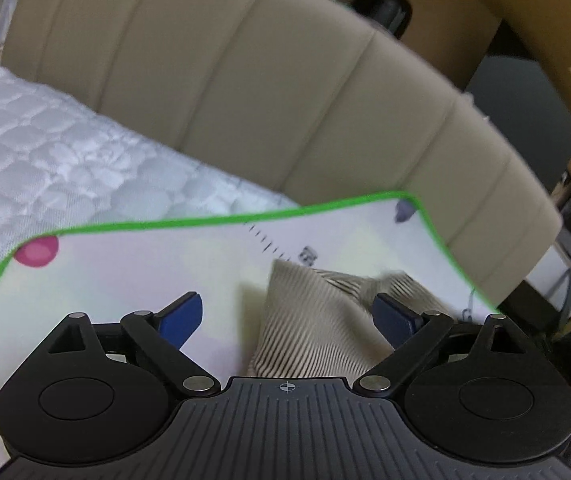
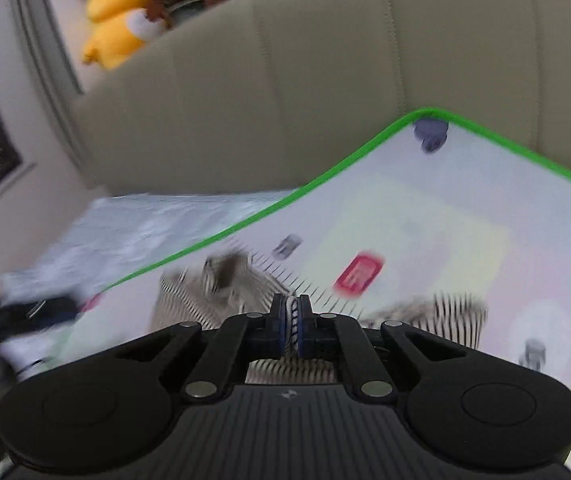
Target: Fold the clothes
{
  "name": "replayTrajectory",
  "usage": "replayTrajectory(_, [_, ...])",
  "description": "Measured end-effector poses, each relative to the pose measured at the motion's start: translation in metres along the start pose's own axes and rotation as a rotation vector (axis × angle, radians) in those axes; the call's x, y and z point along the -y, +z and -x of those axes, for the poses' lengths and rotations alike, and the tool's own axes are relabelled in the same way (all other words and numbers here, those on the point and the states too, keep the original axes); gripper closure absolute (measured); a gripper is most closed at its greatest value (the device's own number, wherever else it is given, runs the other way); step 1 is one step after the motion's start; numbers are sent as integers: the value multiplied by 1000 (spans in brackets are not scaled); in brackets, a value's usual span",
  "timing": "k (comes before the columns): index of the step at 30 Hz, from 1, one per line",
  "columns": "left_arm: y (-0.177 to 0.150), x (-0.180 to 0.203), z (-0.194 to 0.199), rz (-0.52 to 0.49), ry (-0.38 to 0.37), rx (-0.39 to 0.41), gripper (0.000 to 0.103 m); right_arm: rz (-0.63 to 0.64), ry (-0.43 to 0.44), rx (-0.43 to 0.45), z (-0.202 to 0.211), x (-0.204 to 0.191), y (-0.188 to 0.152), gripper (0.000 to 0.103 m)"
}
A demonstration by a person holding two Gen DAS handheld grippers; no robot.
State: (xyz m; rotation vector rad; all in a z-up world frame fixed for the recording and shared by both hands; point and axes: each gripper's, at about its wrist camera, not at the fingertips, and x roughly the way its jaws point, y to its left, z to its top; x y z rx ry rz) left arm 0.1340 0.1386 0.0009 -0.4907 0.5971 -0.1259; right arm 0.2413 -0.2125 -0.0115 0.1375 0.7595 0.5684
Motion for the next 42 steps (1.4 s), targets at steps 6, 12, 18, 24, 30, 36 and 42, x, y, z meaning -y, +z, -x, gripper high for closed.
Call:
replayTrajectory(6, [-15,37,30,-69,-13,-2,6,-89,44,-97,16,-9,-90,98])
replayTrajectory(12, [-56,56,42,-160,30,-60,6,-17,18,-184,18,-27,-142,97])
replayTrajectory(18, [-83,36,-1,-188,157,-249,37,76,-27,-57,75,-28,-119,85])
replayTrajectory(24, [-87,24,13,-243,260,-255,29,-25,-167,-240,52,25,-132,58])
replayTrajectory(30, [-86,27,49,-213,175,-274,14,-18,-94,-252,85,40,-135,53])
replayTrajectory(36, [-97,39,49,-181,77,-358,9,-96,-72,-175,83,45,-129,36])
replayTrajectory(42, [-127,54,5,-265,192,-428,25,-105,-111,-194,41,38,-144,41])
